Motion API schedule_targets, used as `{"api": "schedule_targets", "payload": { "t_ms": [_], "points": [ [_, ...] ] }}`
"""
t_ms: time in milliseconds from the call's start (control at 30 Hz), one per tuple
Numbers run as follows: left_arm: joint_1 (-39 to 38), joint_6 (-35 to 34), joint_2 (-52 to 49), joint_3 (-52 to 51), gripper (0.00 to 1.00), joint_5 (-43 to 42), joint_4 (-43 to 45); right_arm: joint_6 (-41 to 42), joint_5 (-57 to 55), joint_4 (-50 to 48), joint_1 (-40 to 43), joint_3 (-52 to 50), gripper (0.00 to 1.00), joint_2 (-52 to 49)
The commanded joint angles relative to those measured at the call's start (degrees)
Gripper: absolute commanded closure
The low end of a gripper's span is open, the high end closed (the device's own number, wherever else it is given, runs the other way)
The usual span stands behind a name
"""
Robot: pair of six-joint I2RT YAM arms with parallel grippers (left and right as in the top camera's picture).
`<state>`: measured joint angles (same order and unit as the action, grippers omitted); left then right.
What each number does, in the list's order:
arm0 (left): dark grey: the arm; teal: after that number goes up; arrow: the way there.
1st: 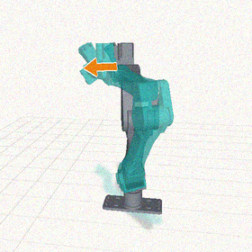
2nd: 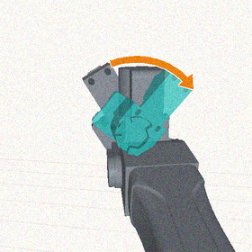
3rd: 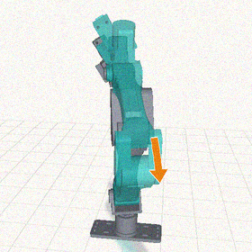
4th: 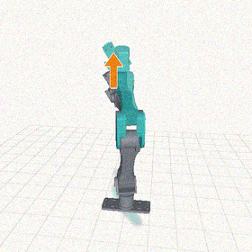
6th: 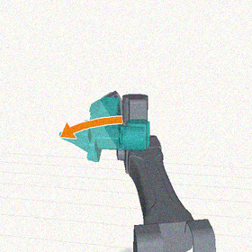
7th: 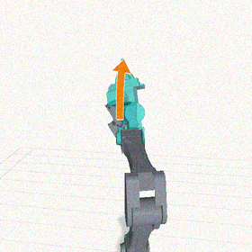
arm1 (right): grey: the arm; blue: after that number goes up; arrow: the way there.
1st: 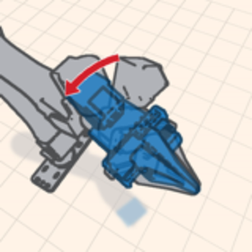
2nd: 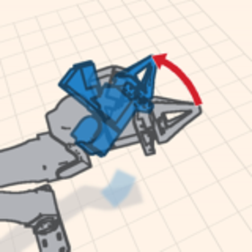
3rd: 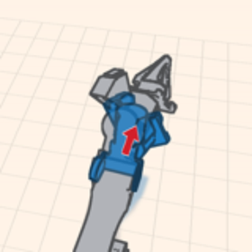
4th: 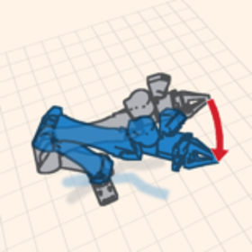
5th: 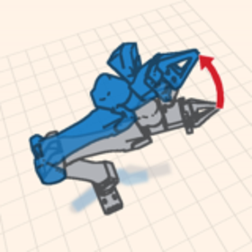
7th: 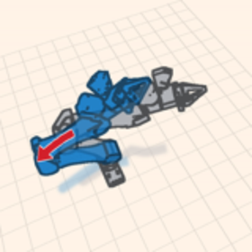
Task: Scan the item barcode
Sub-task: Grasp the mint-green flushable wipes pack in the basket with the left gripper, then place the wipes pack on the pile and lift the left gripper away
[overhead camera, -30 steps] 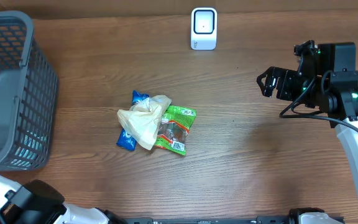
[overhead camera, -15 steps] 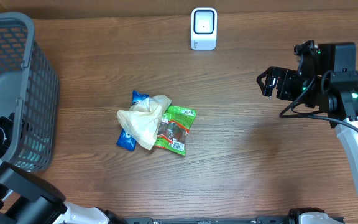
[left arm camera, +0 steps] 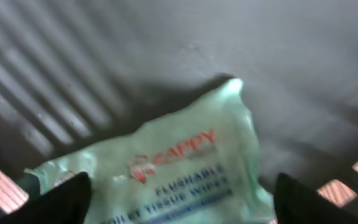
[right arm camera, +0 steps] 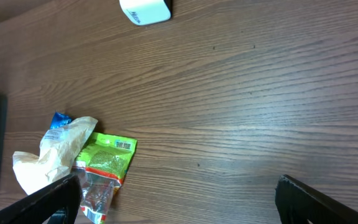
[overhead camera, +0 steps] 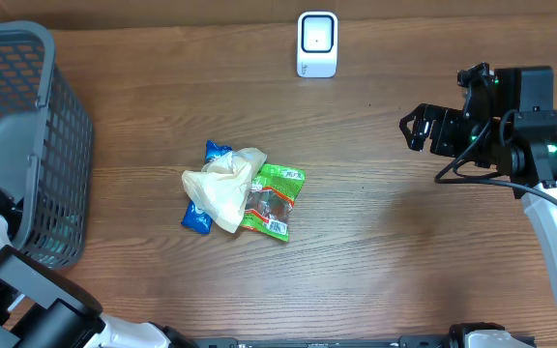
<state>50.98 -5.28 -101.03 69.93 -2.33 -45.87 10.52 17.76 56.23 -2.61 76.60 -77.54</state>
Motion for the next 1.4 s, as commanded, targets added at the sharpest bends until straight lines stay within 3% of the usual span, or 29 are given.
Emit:
{"api": "schedule_targets", "payload": {
  "t_ms": [0,100,167,200,267,300,600,767,933,1167,1367],
  "points": [
    [0.0,0.2,0.2,-4.6,0.3,0.4,1.2,0.2,-0.1,-0.2,0.3,0.5,0.0,0.0],
    [0.0,0.2,0.2,-6.3,0.45,0.4,2.9,0.1,-0.1,-0.2,0.3,0.5,0.0,0.0],
    [0.0,0.2,0.2,-6.7,0.6,0.4,3.3,0.1,-0.1,-0.2,0.3,0.5,0.0,0.0],
    [0.0,0.1,0.2,-6.7,0.74,0.4,3.6,0.2,-0.1,-0.2,0.3,0.5,0.0,0.0],
    [0.0,0.0,0.2,-6.7,0.92,0.4,4.3,0.2,-0.1,-0.2,0.3,0.5,0.0,0.0],
    [0.0,-0.1,0.2,-6.6,0.96,0.3,4.7,0.2,-0.1,-0.2,0.3,0.5,0.0,0.0],
    [0.0,-4.0,0.2,1.9,0.96,-6.1,2.3,0.2,-0.1,-0.2,0.3,0.5,0.0,0.0],
    [0.0,-4.0,0.2,16.6,0.96,-14.6,-5.7,0.2,-0.1,-0.3,0.3,0.5,0.0,0.0],
    [0.0,-3.9,0.3,33.3,0.96,-17.4,-16.1,0.3,-0.1,-0.4,0.3,0.5,0.0,0.0],
    [-2.5,2.7,0.3,58.6,0.96,-27.0,-33.0,1.6,-0.1,-0.4,0.3,0.5,0.0,0.0],
    [-11.6,10.1,0.8,66.0,0.96,-28.8,-41.9,1.7,-0.1,-0.4,0.3,0.5,0.0,0.0]
  ]
}}
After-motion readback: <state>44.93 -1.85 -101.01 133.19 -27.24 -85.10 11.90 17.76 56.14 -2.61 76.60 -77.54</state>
